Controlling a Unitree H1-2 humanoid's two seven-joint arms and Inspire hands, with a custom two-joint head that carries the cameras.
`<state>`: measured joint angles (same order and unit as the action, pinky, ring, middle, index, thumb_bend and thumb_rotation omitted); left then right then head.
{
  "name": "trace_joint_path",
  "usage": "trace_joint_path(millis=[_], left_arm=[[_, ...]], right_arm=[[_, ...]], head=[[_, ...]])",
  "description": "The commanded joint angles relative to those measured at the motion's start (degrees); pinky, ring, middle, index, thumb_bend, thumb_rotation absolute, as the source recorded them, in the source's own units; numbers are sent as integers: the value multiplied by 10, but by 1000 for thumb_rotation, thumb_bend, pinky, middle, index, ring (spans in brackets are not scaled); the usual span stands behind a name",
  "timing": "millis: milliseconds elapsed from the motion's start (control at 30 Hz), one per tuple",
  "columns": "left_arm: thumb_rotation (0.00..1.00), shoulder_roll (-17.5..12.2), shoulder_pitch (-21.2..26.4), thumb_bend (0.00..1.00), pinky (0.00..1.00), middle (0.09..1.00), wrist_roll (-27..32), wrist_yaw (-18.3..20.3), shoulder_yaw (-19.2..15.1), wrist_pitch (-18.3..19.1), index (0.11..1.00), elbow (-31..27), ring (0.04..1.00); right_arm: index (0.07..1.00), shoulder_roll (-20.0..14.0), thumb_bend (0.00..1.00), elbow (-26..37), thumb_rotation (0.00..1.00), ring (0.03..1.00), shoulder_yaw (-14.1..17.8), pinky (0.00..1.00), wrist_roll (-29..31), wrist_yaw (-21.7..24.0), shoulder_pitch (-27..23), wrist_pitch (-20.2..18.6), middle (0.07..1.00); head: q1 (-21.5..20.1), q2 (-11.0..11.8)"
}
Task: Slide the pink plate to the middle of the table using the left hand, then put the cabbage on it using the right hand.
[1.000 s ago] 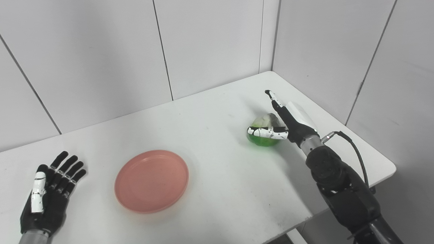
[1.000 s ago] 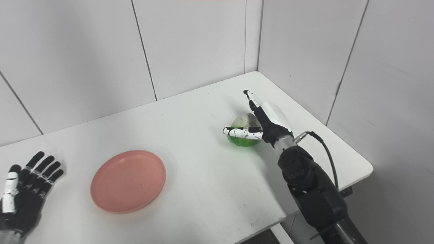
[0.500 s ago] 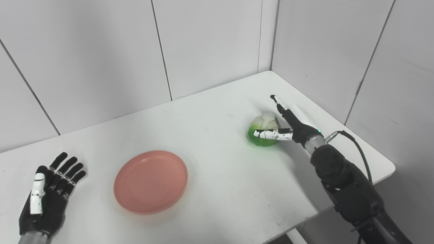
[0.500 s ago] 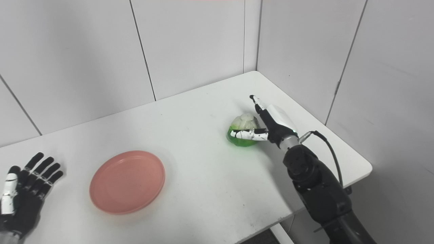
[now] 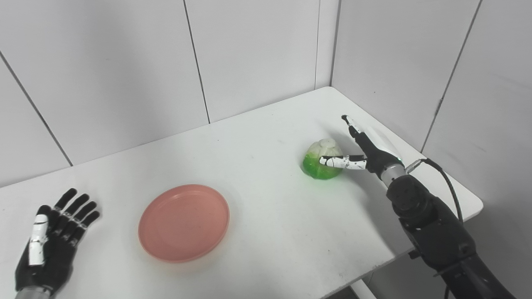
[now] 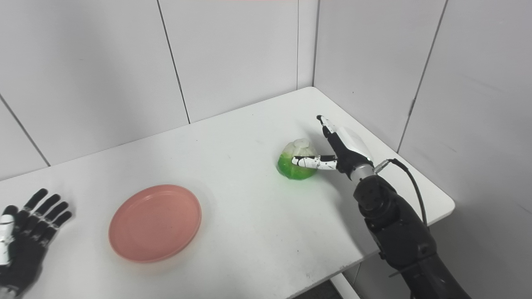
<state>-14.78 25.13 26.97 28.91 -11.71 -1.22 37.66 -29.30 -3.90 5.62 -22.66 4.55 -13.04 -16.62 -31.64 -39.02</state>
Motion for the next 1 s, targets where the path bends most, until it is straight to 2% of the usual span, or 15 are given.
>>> trace_joint_path(millis=[0,67,100,133,200,267,667,867,967], left_arm=[[791,-3,-58,583,807,806,-13,-7,0,15,804,40,798],[787,-4,-60,585,809,807,-14,-8,0,16,804,36,799],[790,-4,-60,586,810,807,-14,-9,1,17,806,33,800],[791,-4,-61,587,810,808,-15,-10,1,18,807,32,800],[788,-4,-62,589,803,804,-13,-11,1,20,805,29,797],[789,-4,-63,588,803,804,-12,-9,1,19,805,27,799],[797,1,-75,569,798,799,-10,-26,4,42,798,-15,795],[811,2,-78,563,804,798,-10,-29,7,46,799,-26,797],[802,3,-81,561,803,802,-9,-33,9,49,799,-33,799]], right_arm=[[1000,-7,1000,1,581,977,-6,844,-3,-12,-34,21,1000],[1000,-7,1000,-8,588,970,-16,832,-6,-11,-39,20,1000],[1000,-8,1000,-11,595,910,-20,738,-7,-10,-41,18,1000],[1000,-7,1000,-15,597,889,-25,706,-4,-7,-44,19,1000],[1000,-10,1000,-24,604,956,-40,806,-9,-3,-51,21,1000],[1000,-12,1000,-32,613,978,-51,846,-10,-1,-56,23,1000],[1000,-6,1000,-51,627,973,-82,841,-21,2,-77,10,1000],[1000,-9,1000,-65,596,990,-79,883,-10,5,-78,11,1000],[1000,-10,1000,-71,577,982,-78,868,-10,2,-78,7,1000]], head=[[0,1],[1,-3],[1,-3],[1,-3],[2,-4],[3,-5],[6,-7],[6,-9],[6,-9]])
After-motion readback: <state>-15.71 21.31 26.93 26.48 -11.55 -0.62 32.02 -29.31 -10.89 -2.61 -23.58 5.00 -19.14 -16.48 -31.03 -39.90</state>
